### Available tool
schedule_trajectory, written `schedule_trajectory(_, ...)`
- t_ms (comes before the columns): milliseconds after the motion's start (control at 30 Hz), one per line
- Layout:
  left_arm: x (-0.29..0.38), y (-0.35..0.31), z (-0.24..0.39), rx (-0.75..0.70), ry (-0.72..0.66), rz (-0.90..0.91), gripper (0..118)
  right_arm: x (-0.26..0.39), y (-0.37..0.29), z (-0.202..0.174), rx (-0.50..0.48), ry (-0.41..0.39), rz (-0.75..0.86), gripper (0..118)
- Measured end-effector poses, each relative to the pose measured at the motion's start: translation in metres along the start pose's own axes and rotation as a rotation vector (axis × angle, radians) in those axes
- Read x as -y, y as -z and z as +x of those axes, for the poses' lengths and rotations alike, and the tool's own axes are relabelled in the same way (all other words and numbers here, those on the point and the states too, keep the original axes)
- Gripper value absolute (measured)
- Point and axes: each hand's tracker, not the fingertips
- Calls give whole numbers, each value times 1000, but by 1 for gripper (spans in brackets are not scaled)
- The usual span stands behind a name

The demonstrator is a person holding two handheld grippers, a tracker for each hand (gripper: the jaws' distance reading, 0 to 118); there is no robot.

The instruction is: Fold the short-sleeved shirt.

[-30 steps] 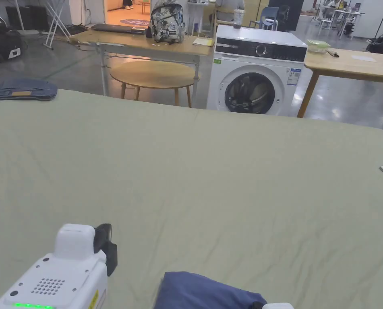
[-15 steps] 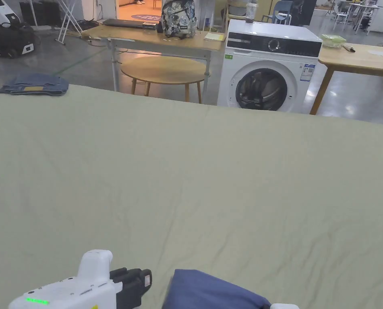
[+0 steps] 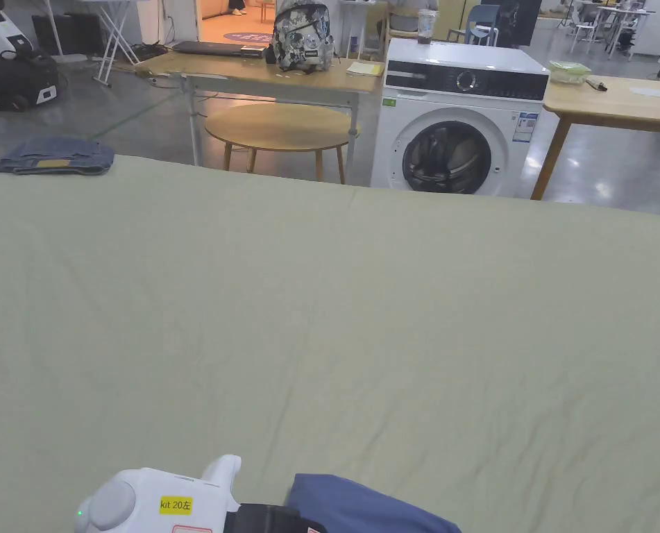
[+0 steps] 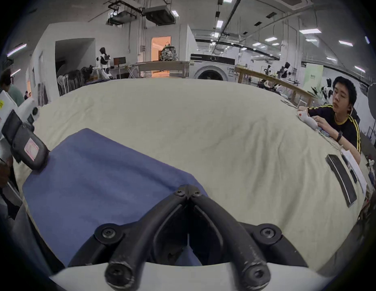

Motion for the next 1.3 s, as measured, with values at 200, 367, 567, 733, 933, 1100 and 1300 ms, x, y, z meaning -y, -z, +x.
schedule_trajectory(200, -1, 16, -22, 113, -111, -1, 74, 2, -2, 2, -3, 20, -2, 0)
schedule_trajectory(367, 7, 18, -16, 135, -141, 5, 35, 2, 0, 3, -7, 21, -4, 0)
schedule_trajectory(567, 11, 15, -18, 139, -120, 42, 17, 2, 1, 3, -5, 17, -4, 0)
schedule_trajectory(733, 18, 8, -13, 158, -107, 68, 14, -1, 1, 3, -12, -21, -9, 0)
schedule_trajectory(933, 16, -4, 12, 160, -92, 83, 14, -12, -1, 0, -24, -48, -22, 0)
schedule_trajectory(1100, 6, -37, 17, 148, -89, 105, 14, -34, -5, -10, -70, -58, -28, 0)
schedule_trajectory(1300, -5, -110, 15, 58, -62, 167, 14, -60, -2, -33, -132, -99, 1, 0)
